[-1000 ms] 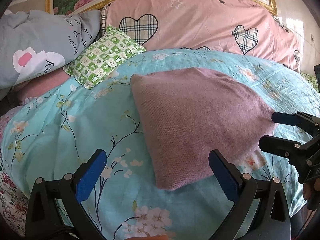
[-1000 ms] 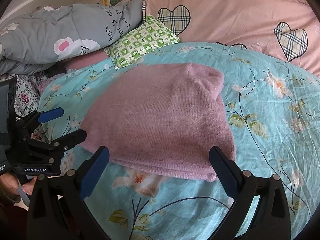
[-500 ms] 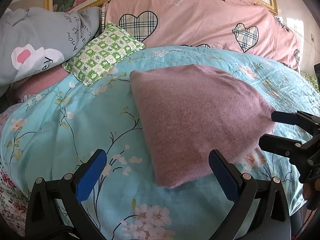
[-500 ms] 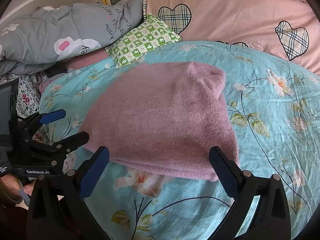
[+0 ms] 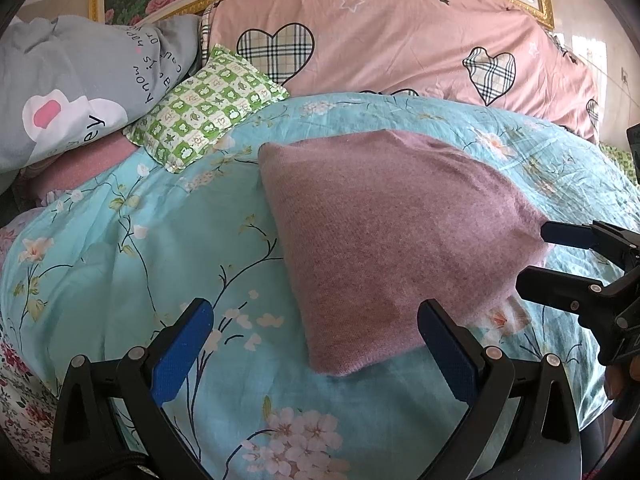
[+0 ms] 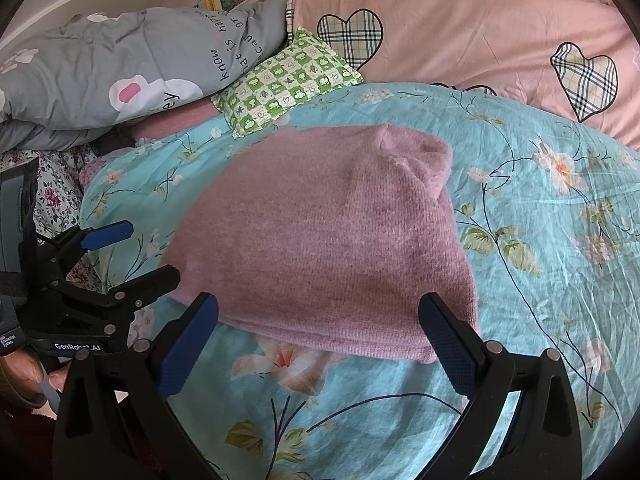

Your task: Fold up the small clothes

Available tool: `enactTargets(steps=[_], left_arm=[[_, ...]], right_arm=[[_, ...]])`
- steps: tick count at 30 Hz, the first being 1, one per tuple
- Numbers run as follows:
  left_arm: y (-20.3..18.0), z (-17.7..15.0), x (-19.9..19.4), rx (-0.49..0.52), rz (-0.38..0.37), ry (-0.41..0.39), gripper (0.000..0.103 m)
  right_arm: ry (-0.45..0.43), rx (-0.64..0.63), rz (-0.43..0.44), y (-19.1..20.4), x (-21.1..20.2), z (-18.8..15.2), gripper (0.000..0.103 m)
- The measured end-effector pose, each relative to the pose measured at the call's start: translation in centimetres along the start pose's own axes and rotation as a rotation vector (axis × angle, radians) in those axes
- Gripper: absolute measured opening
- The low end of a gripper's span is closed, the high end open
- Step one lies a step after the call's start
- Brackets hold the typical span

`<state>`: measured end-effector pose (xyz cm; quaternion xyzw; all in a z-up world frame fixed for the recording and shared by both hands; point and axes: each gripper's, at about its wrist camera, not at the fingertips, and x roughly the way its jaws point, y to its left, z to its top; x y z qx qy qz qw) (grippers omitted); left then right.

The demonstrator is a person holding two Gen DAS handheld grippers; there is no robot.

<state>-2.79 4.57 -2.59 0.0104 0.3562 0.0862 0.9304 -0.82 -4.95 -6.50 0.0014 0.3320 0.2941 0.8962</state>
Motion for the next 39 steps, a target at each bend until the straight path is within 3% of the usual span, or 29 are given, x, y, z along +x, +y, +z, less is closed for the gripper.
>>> enactTargets(steps=[39], left_arm=[[0.44,0.36,0.44,0.007,-0.032,0.048,0.102]], right_arm=[[0.014,-0.029,0.003,0.66,-0.44,0.73,0.101]])
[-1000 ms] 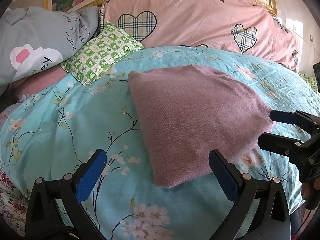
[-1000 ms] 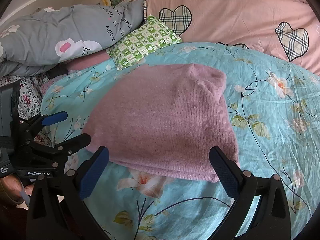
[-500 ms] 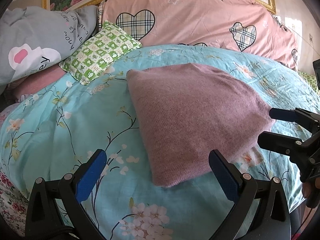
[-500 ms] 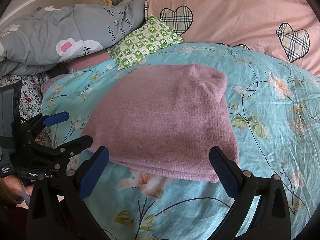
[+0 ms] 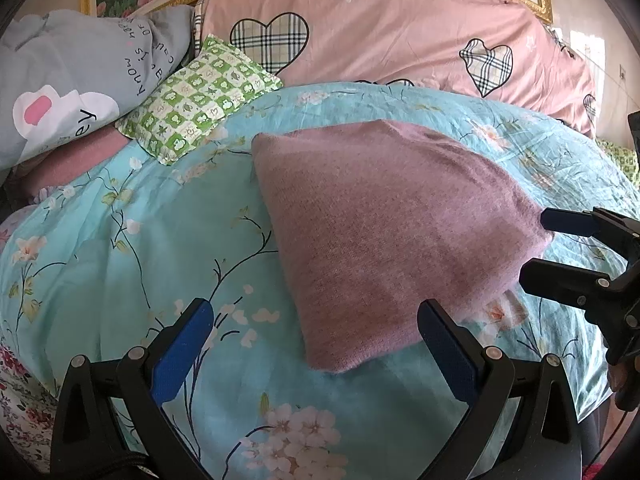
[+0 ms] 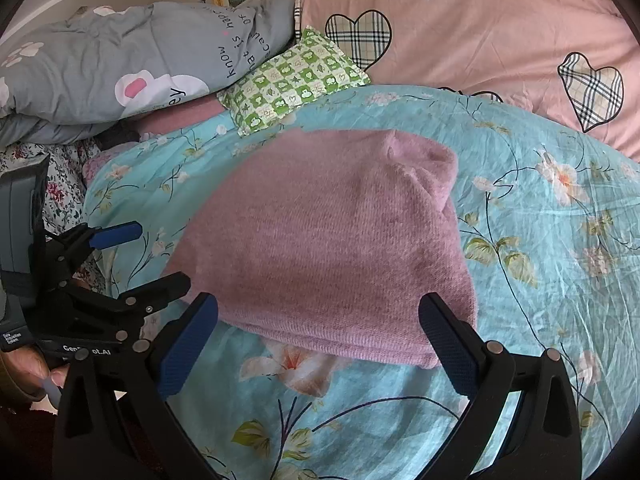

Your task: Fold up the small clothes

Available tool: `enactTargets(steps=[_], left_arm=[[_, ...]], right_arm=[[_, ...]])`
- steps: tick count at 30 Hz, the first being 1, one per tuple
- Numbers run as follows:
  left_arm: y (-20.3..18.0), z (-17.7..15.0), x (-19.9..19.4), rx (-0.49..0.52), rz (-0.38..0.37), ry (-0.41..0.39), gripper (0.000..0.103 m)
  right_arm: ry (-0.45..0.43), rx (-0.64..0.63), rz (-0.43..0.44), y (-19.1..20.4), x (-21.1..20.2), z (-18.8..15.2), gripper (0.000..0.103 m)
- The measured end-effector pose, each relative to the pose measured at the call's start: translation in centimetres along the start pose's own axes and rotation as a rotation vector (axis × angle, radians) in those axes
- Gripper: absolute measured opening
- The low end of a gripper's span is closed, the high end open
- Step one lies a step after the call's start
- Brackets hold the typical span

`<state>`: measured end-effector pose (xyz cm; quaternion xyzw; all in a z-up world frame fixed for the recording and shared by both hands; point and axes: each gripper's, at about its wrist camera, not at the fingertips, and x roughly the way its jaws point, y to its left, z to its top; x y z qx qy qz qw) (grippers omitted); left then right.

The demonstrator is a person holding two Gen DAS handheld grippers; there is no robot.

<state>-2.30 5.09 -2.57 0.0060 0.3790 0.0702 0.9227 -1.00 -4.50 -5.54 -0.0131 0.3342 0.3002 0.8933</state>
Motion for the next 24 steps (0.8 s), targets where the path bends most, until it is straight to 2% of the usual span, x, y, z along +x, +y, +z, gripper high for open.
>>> enactTargets(steps=[24], left_arm=[[-0.60,0.65,-0.53,0.016,0.007,0.021,0.102]], right_arm=[[0.019,-0.018,0.000,-0.14,-0.24,0.32,0.101]])
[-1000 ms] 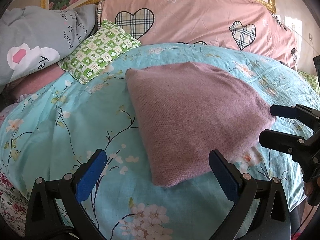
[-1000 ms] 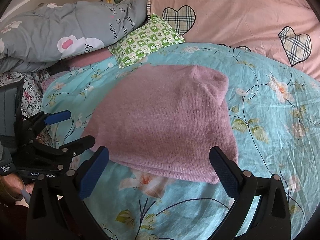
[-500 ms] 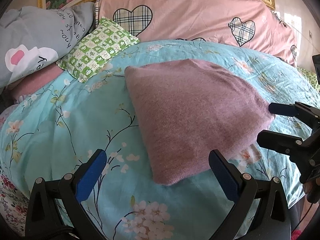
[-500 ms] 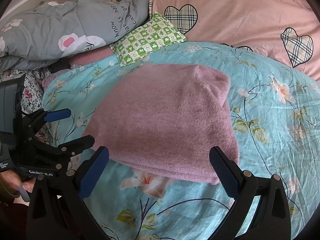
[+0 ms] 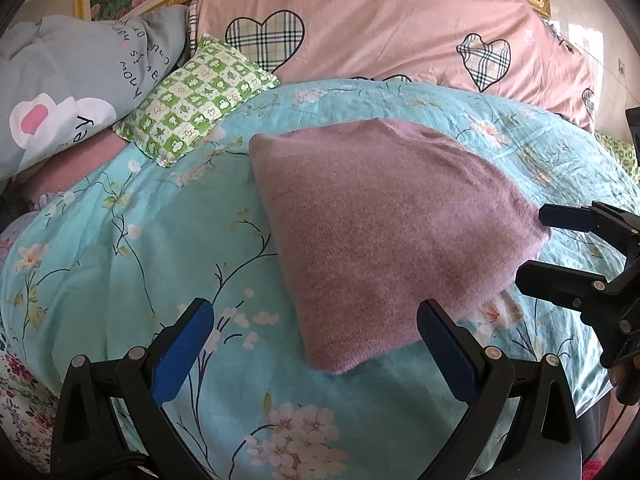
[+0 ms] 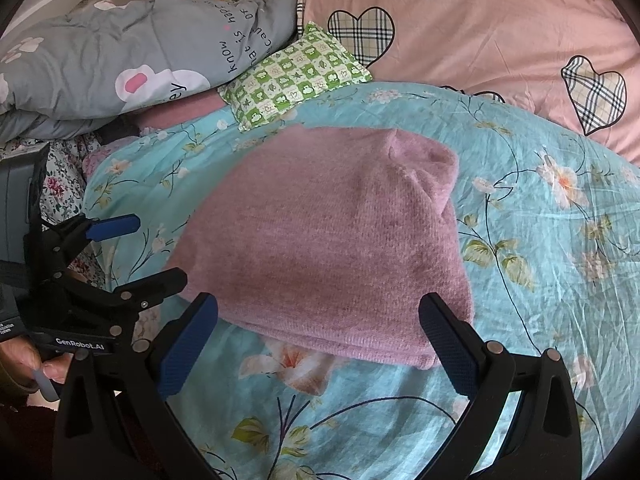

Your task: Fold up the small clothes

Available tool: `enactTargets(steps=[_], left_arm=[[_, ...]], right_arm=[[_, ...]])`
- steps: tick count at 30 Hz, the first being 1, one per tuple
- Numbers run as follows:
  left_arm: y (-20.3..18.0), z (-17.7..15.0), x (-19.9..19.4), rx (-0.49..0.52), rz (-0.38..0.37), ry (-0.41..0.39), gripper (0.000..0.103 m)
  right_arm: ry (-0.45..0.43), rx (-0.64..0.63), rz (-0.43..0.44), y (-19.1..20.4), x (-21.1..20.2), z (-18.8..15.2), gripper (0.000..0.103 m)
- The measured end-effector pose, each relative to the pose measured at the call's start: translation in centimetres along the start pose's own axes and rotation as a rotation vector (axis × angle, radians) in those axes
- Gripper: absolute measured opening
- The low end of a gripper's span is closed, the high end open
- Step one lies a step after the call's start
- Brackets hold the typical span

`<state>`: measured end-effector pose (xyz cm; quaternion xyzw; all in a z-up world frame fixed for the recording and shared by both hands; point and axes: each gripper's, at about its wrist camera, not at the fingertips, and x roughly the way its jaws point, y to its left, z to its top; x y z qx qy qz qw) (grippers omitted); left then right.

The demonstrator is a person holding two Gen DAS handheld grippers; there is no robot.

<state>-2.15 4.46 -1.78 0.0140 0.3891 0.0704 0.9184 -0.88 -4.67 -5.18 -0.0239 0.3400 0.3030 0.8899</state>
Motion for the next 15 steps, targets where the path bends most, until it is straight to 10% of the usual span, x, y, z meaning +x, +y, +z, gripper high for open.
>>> enactTargets(steps=[15], left_arm=[[-0.17,0.17,0.04,-0.001,-0.006,0.008,0.101]], right_arm=[[-0.002,0.002,0.006,-0.20,-0.09,0.30,0.101]])
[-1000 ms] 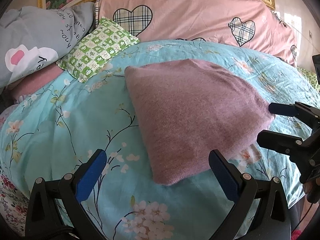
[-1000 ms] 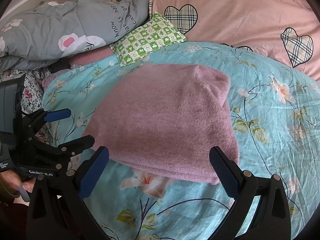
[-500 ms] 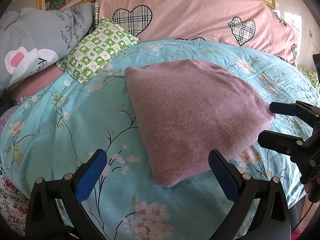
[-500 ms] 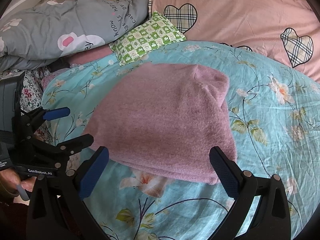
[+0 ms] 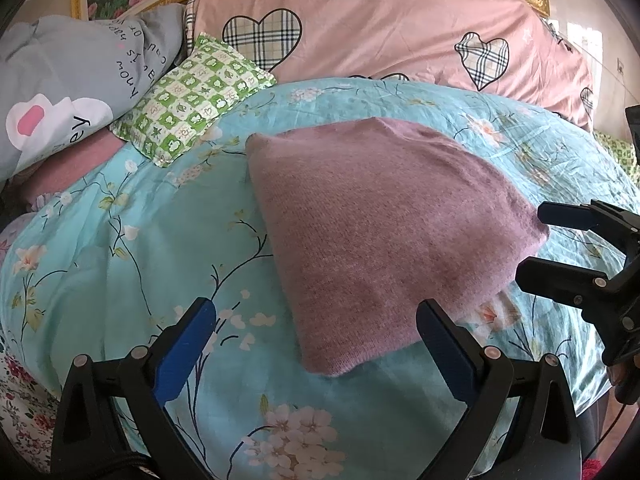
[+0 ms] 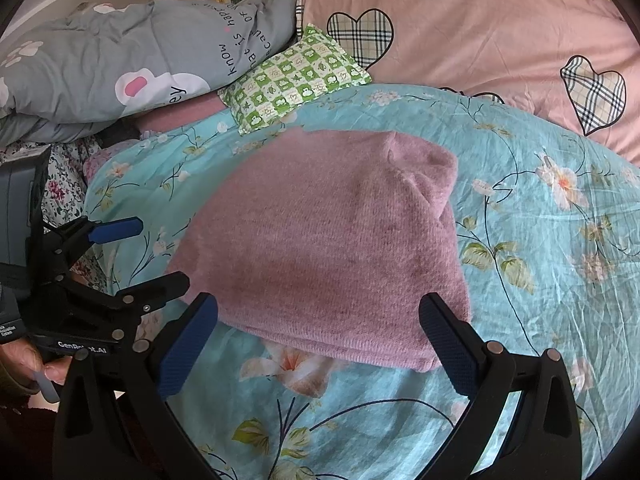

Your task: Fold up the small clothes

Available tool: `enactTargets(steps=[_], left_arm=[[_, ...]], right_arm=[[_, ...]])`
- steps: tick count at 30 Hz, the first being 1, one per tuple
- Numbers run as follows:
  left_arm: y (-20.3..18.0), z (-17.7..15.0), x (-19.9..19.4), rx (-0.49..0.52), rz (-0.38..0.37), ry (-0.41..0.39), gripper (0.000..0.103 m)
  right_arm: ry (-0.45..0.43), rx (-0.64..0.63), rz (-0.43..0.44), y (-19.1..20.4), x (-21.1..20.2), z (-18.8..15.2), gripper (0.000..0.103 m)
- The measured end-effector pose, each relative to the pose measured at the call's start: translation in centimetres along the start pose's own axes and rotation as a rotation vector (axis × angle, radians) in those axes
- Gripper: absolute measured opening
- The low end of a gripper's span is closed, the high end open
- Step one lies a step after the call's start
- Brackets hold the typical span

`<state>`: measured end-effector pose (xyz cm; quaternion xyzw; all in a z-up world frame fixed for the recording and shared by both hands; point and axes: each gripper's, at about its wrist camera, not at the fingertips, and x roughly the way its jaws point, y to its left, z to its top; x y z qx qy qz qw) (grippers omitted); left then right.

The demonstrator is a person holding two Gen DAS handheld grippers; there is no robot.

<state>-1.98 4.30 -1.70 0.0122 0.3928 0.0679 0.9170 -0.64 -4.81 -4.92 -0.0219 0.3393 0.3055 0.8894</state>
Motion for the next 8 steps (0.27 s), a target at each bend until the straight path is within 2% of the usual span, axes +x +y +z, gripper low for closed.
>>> enactTargets(steps=[8], left_arm=[[0.18,0.20,-0.40,-0.009,-0.016,-0.007,0.101]], right_arm=[[-0.005,0.000,-0.001,-0.05,-0.21,0.20,0.101]])
